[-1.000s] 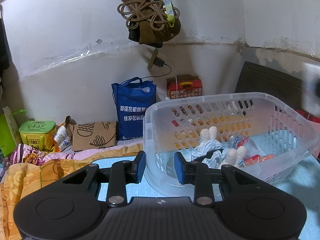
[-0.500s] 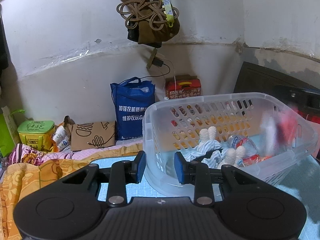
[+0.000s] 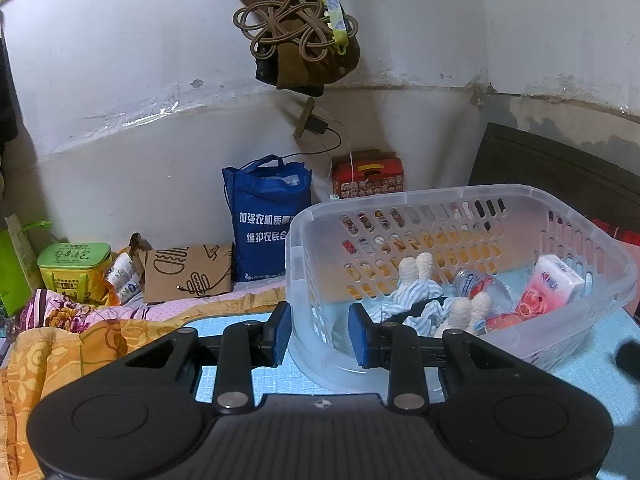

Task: Organize objects
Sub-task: 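Grasp the purple paper cup with the right gripper and drop it into the basket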

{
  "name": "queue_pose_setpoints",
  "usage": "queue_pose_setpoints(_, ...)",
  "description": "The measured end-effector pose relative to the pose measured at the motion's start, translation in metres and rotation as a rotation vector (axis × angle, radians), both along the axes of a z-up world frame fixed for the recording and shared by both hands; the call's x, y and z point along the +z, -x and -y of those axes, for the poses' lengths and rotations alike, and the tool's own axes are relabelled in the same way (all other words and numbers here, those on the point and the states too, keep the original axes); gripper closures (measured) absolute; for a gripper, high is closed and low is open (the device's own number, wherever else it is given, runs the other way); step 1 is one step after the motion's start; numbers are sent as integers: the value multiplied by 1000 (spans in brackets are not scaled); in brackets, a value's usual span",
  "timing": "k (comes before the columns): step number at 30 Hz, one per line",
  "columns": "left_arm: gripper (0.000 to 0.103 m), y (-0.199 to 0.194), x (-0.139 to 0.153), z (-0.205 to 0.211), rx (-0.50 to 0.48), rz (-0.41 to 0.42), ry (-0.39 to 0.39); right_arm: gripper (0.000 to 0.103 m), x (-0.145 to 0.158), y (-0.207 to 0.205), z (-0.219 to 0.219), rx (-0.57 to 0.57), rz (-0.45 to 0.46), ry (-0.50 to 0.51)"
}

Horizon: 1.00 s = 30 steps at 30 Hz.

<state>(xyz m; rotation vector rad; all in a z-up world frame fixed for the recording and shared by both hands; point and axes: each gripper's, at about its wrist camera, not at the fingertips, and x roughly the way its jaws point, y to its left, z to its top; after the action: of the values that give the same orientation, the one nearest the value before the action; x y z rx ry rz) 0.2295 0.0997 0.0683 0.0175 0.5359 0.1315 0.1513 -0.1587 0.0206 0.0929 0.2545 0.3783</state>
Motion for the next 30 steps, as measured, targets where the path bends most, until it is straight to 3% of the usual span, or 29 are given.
queue_pose_setpoints(5,68,1,0,2,0,1,-4,0,-15,2,-6,56,-69,-8)
queue_pose_setpoints(9,68,1,0,3,0,1,-4,0,-24,14,-14,130,-57,-7)
queue_pose_setpoints(14,68,1,0,3,-1,3,-7,0,-35,29,-34,144,-50,72)
queue_pose_setpoints(19,68,1,1,3,2,4,-11,0,-49,38,-42,204,-68,61)
queue_pose_setpoints(24,68,1,2,3,3,5,-14,12,-53,35,-42,194,-79,49)
queue_pose_setpoints(28,68,2,2,3,5,5,-17,37,-57,33,-43,211,-107,49)
queue_pose_setpoints(30,68,2,2,3,5,5,-17,39,-59,30,-42,232,-131,38)
